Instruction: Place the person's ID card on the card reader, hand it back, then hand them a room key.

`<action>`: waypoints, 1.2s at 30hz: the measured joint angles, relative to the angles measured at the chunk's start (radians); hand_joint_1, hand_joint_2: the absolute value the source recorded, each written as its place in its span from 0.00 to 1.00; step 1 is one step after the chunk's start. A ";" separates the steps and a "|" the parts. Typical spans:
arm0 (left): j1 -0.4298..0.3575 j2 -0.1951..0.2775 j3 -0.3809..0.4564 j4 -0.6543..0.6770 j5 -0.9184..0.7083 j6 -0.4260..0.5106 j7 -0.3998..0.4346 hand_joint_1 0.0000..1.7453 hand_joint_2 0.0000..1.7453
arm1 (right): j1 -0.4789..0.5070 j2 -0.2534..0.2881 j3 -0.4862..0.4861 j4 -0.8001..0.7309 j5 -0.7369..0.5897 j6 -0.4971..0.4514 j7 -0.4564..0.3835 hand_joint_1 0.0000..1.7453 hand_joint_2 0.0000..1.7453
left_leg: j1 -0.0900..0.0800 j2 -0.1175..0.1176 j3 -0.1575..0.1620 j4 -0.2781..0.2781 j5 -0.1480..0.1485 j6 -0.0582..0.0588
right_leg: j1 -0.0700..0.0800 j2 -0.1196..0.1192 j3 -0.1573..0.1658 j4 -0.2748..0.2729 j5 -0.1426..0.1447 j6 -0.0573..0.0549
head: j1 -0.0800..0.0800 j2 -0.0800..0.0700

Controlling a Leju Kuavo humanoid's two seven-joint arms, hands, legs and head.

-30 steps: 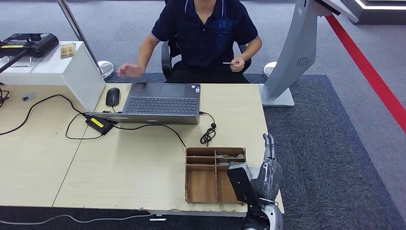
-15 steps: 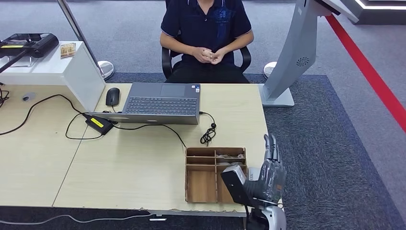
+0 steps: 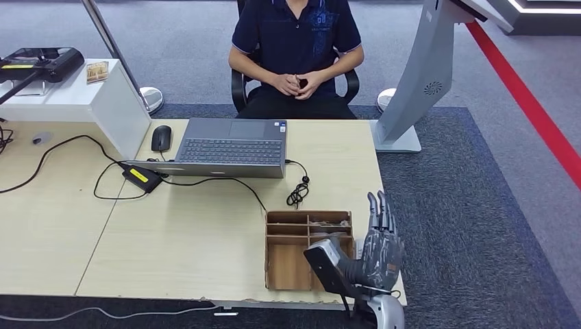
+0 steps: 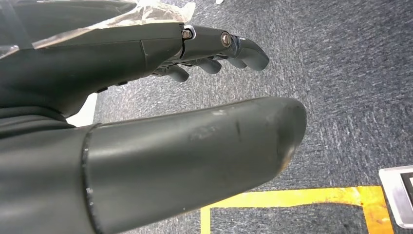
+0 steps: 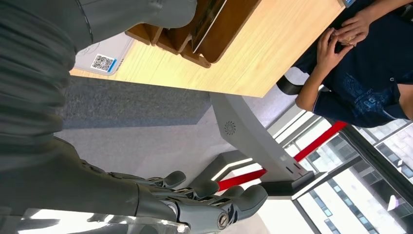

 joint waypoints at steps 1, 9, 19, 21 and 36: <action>0.000 0.000 0.000 0.000 0.001 0.000 -0.002 0.00 0.00 | -0.006 -0.005 0.013 0.003 0.002 0.000 0.010 0.00 1.00 | 0.000 0.000 0.000 0.000 0.000 0.000 | 0.000 0.000 0.000 0.000 0.000 0.000 | 0.000 0.000; -0.002 0.000 -0.008 0.000 0.003 -0.002 -0.012 0.00 0.00 | -0.057 -0.033 0.110 0.033 0.002 0.000 0.037 0.00 1.00 | 0.000 0.000 0.000 0.000 0.000 0.000 | 0.000 0.000 0.000 0.000 0.000 0.000 | 0.000 0.000; -0.002 0.000 -0.023 0.000 0.003 -0.003 -0.013 0.00 0.00 | -0.094 -0.039 0.182 0.080 -0.001 0.000 0.032 0.00 1.00 | 0.000 0.000 0.000 0.000 0.000 0.000 | 0.000 0.000 -0.001 0.000 0.000 0.000 | 0.000 0.000; -0.002 0.000 -0.023 0.000 0.002 -0.004 -0.014 0.00 0.00 | -0.098 -0.039 0.190 0.087 -0.006 0.000 0.032 0.00 1.00 | 0.000 0.000 0.000 0.000 0.000 0.000 | 0.000 0.000 -0.001 0.000 0.000 0.000 | 0.000 0.000; -0.002 0.001 -0.028 0.000 0.001 -0.009 -0.023 0.00 0.00 | -0.119 -0.045 0.203 0.155 -0.008 0.000 0.031 0.00 1.00 | 0.000 0.000 0.000 0.000 0.000 0.000 | 0.000 0.000 -0.001 0.000 0.000 0.000 | 0.000 0.000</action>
